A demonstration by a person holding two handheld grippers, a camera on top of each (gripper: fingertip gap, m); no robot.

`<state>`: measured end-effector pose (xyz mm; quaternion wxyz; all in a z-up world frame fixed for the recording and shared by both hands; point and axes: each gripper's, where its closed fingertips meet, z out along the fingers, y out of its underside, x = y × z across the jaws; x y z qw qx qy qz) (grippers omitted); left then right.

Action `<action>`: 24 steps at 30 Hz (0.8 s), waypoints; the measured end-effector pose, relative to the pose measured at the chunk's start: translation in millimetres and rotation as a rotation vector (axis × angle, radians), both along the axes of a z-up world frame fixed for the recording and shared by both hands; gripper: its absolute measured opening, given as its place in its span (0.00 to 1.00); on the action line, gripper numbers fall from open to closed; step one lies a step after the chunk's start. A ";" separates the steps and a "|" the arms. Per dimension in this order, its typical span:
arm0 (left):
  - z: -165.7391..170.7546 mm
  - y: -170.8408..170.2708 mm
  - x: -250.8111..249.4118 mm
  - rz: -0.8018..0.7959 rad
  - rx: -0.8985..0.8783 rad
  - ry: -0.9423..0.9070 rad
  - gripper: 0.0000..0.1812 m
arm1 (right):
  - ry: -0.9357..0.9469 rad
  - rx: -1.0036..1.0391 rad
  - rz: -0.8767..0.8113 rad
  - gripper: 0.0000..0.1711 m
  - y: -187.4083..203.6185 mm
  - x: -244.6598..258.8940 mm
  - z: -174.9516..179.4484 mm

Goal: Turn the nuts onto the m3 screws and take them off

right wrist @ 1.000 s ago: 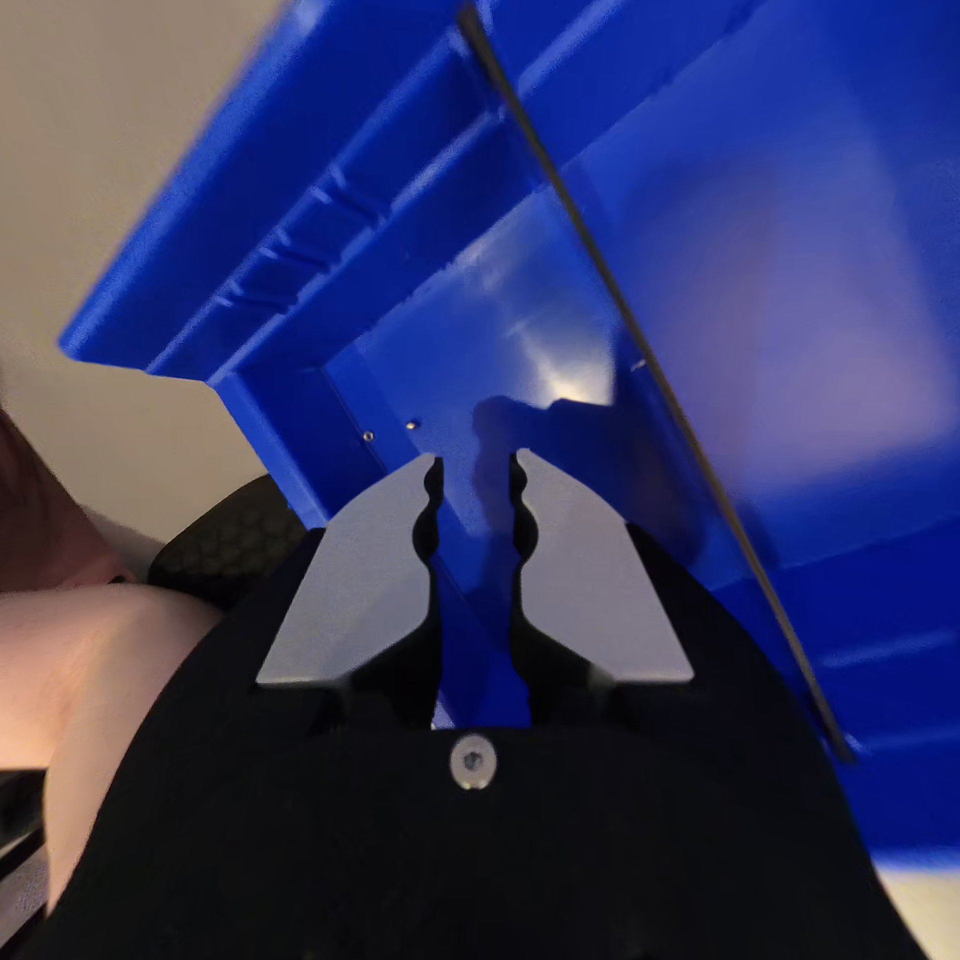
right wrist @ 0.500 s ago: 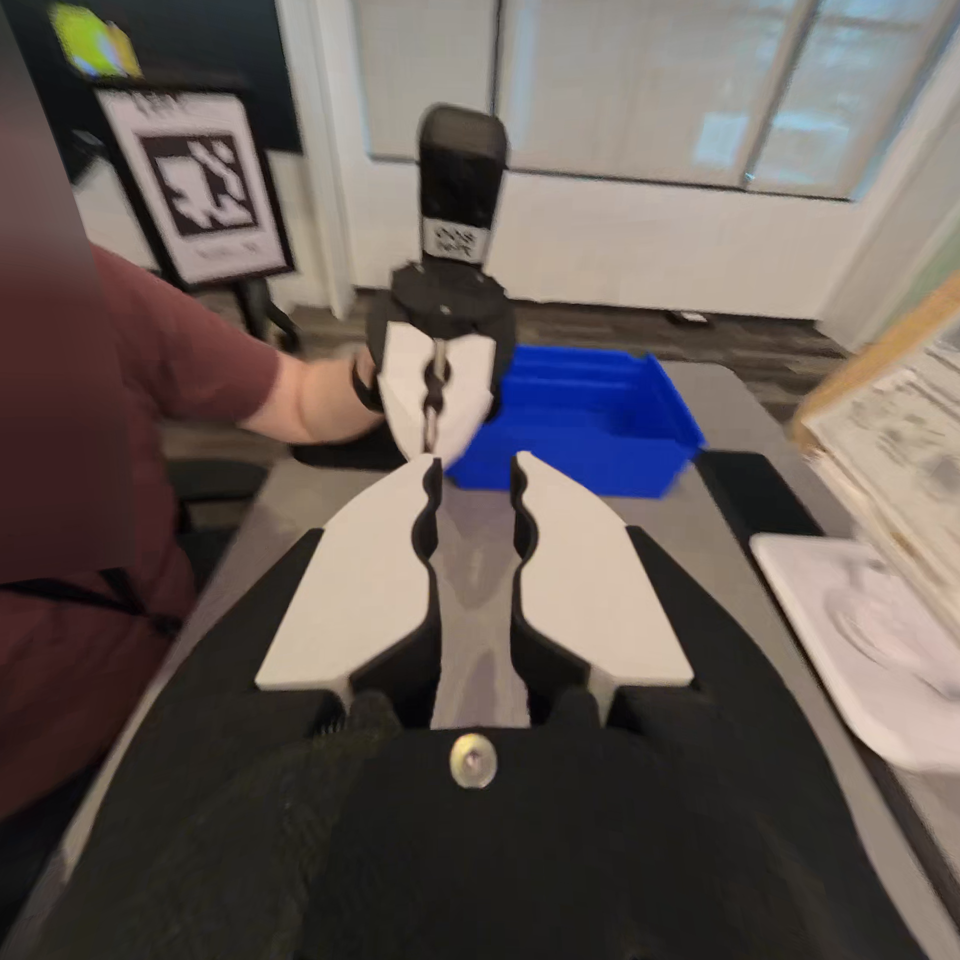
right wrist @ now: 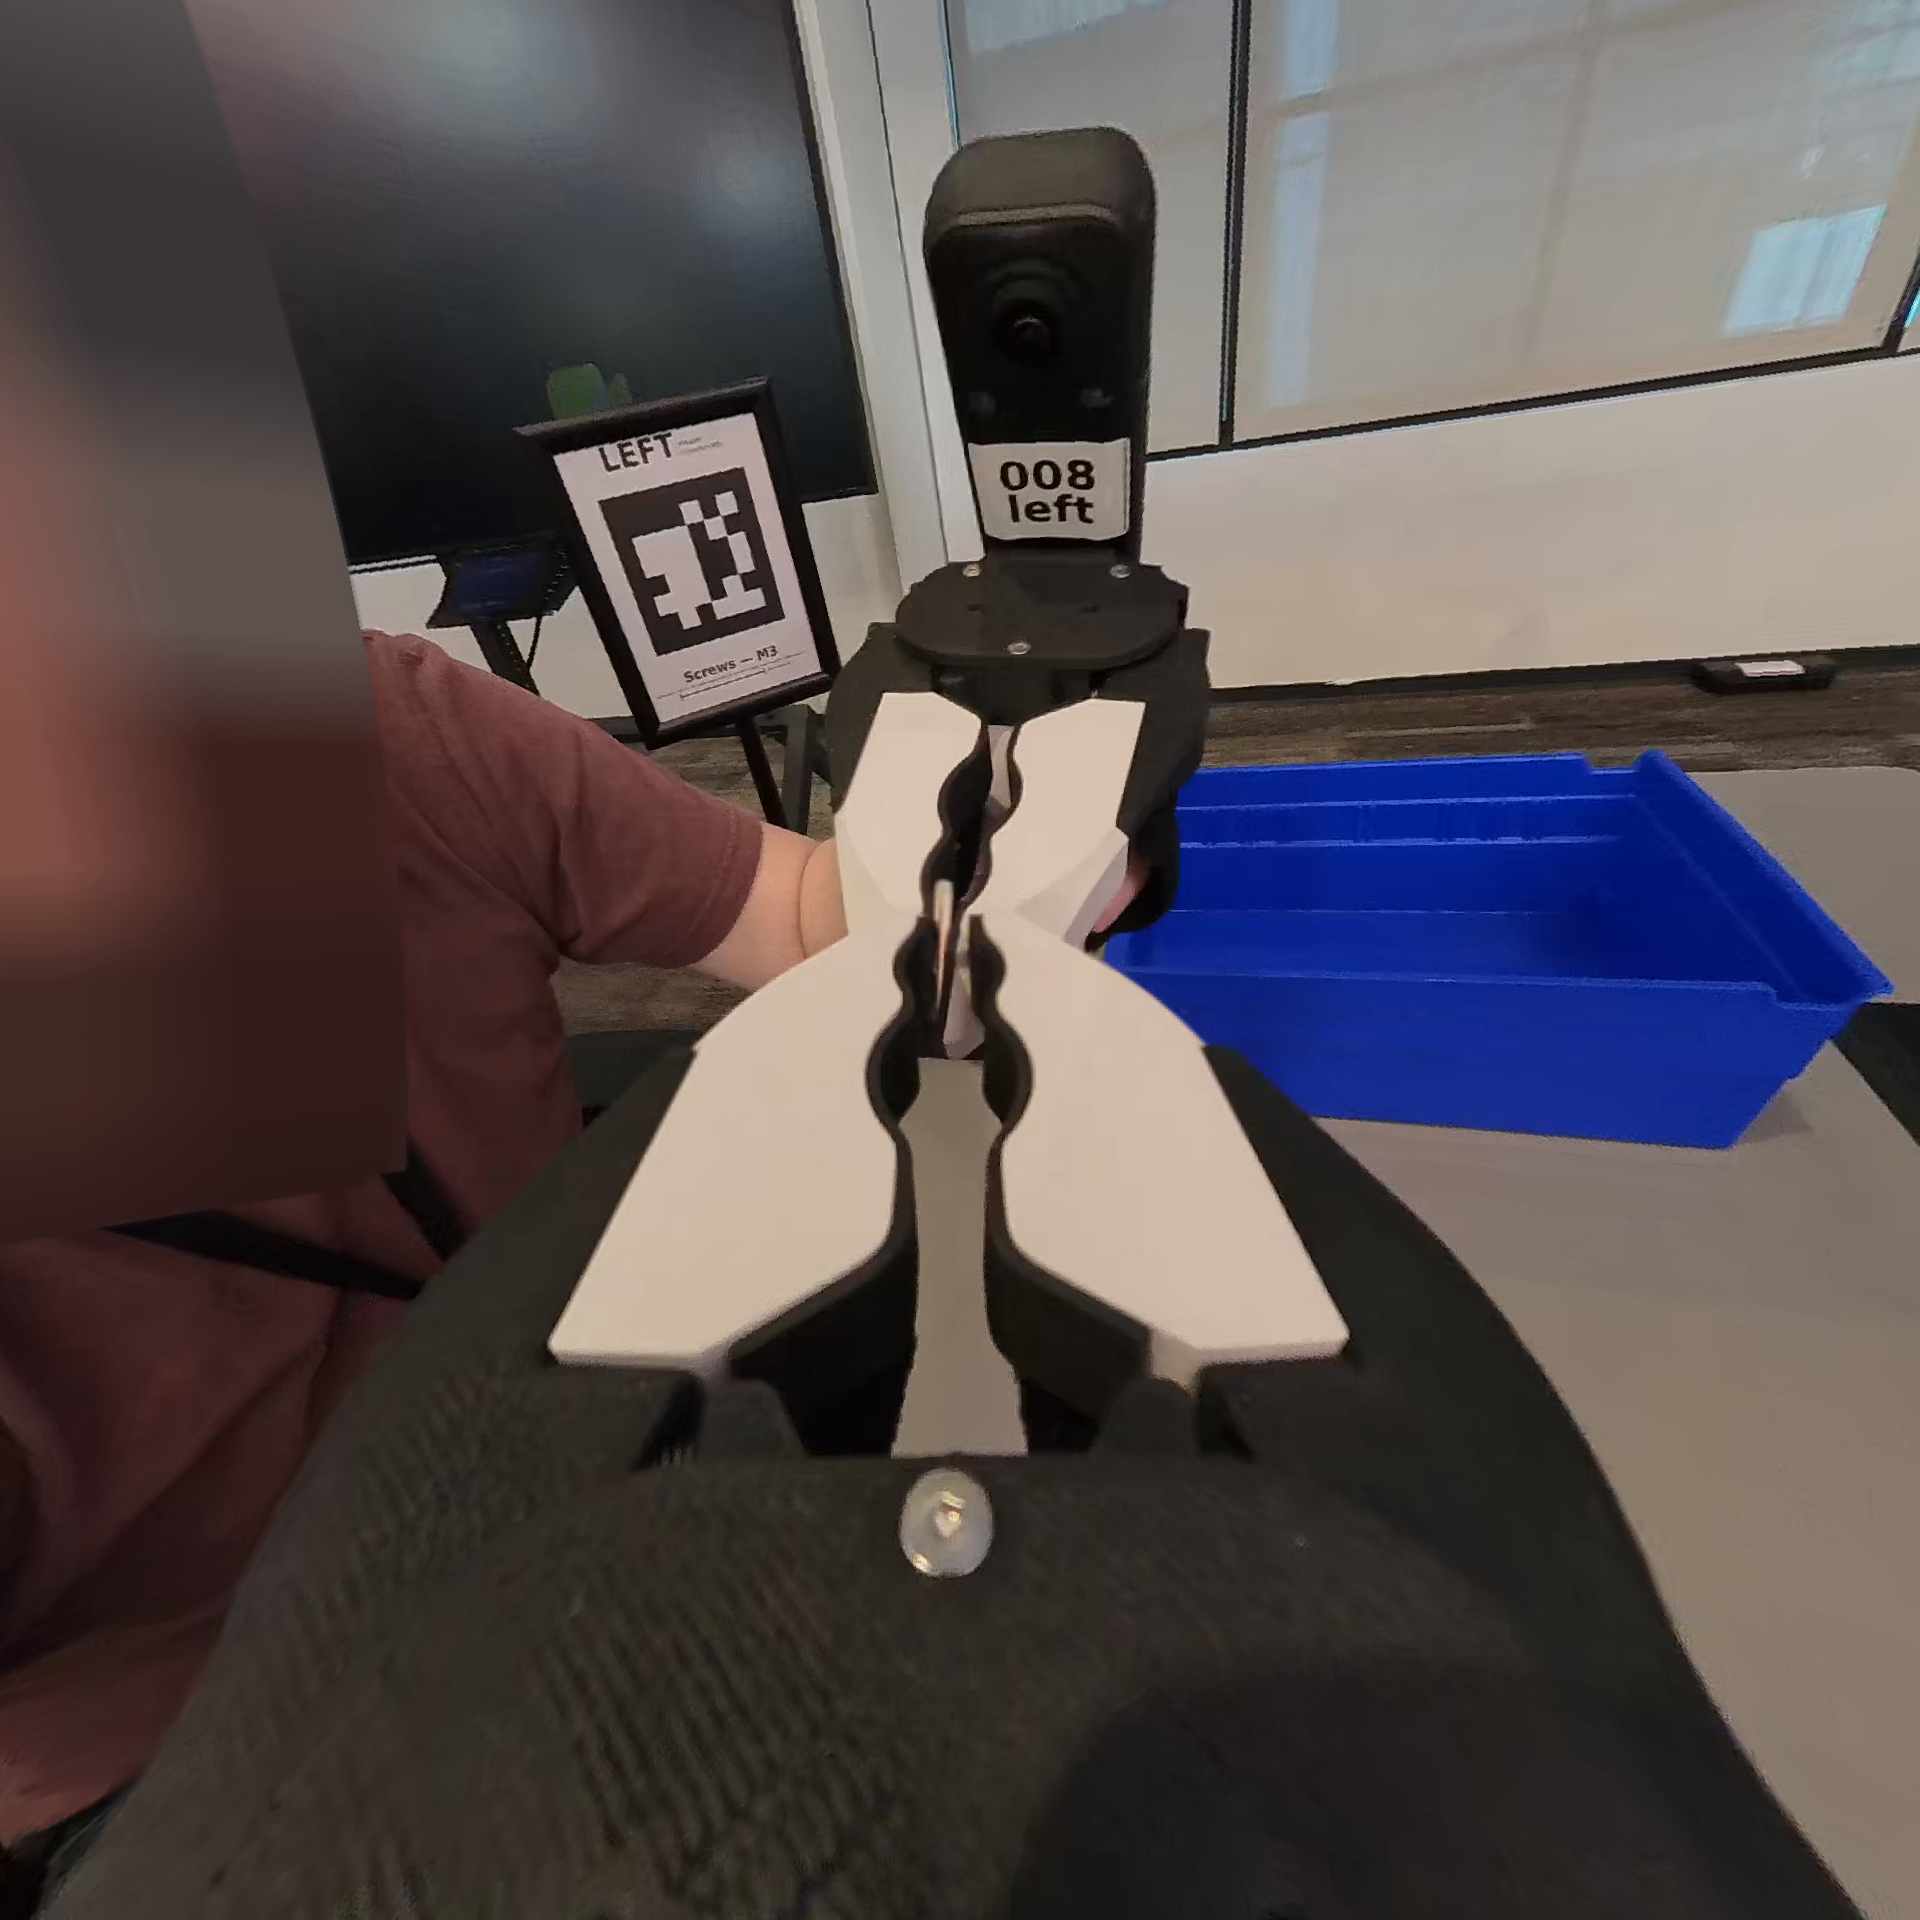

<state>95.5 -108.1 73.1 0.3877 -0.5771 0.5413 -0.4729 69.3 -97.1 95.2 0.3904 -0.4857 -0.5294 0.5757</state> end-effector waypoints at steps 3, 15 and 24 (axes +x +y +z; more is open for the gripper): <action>0.0 -1.5 0.7 -0.003 -0.004 0.002 0.05 | 0.008 -0.011 0.014 0.02 -1.0 1.8 2.0; -7.7 23.9 -16.0 0.136 -0.016 0.110 0.21 | -0.724 0.327 -1.208 0.02 184.8 219.8 -54.3; -19.2 26.6 -19.1 0.154 0.014 0.198 0.21 | -1.303 -0.029 -1.332 0.02 211.5 336.8 -180.3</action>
